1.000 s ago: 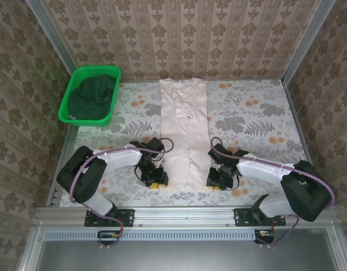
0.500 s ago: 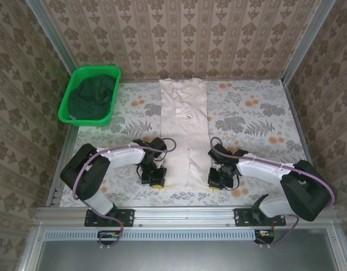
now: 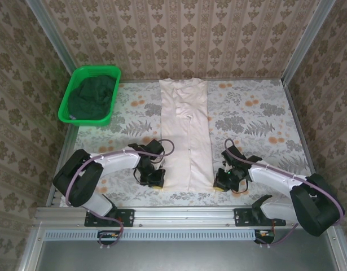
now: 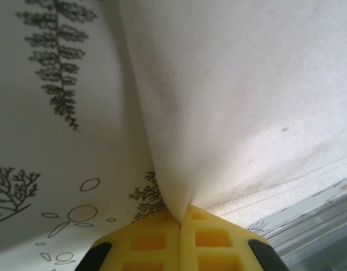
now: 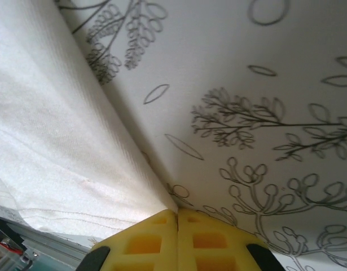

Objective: Fold and stack the t-shirts

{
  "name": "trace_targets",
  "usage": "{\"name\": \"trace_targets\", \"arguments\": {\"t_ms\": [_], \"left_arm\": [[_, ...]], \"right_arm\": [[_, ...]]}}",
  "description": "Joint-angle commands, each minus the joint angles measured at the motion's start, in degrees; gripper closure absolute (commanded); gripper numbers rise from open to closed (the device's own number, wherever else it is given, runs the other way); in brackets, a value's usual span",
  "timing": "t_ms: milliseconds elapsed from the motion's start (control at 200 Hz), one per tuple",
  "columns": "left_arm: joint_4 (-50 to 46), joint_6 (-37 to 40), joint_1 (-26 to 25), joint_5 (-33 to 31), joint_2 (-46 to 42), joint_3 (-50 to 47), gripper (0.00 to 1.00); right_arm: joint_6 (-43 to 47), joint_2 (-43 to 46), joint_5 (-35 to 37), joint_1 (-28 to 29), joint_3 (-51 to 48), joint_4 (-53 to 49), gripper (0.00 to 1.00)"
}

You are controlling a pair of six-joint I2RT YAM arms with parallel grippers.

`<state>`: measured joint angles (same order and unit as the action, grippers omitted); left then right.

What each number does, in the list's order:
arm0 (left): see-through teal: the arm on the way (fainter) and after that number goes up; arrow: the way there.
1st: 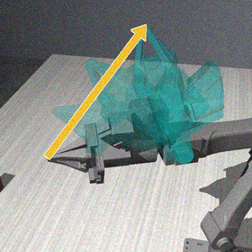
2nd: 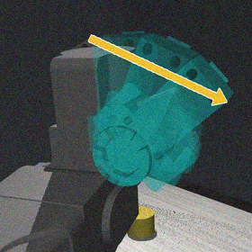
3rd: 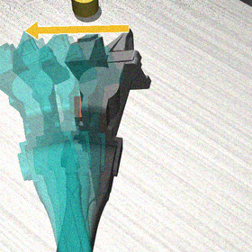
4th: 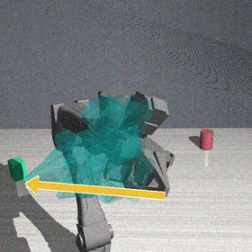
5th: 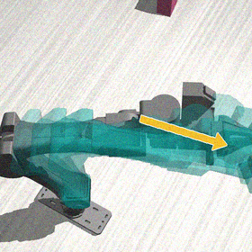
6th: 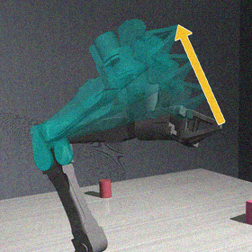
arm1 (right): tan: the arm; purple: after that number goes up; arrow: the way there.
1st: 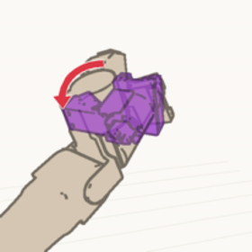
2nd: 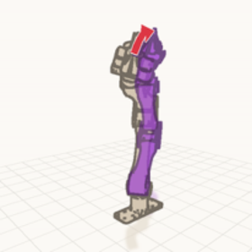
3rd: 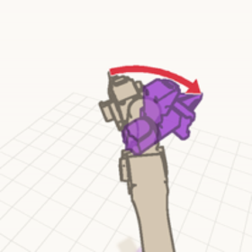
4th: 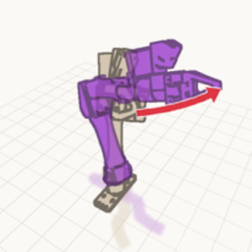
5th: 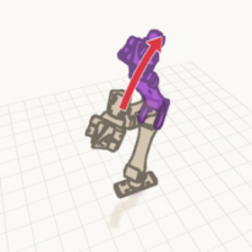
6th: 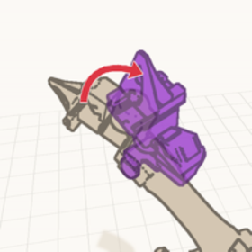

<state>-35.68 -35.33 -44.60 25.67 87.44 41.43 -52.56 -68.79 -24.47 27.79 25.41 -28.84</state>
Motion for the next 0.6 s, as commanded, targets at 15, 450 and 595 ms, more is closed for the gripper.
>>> {"name": "trace_targets", "arguments": {"t_ms": [15,450,595], "left_arm": [[-0.72,0.84,0.04,-3.71,-0.35,-3.11,1.00],[1.88,-0.66,0.15,1.86,-4.47,-4.82,1.00],[-2.71,0.03,1.07,3.68,-7.37,-0.64,1.00]], "right_arm": [[-2.51,1.91,1.96,-1.83,-3.48,-5.97,1.00],[-8.26,5.62,-5.06,-3.32,-7.79,0.44,1.00],[-11.96,11.11,-6.01,-3.57,-4.80,1.55,1.00]]}}
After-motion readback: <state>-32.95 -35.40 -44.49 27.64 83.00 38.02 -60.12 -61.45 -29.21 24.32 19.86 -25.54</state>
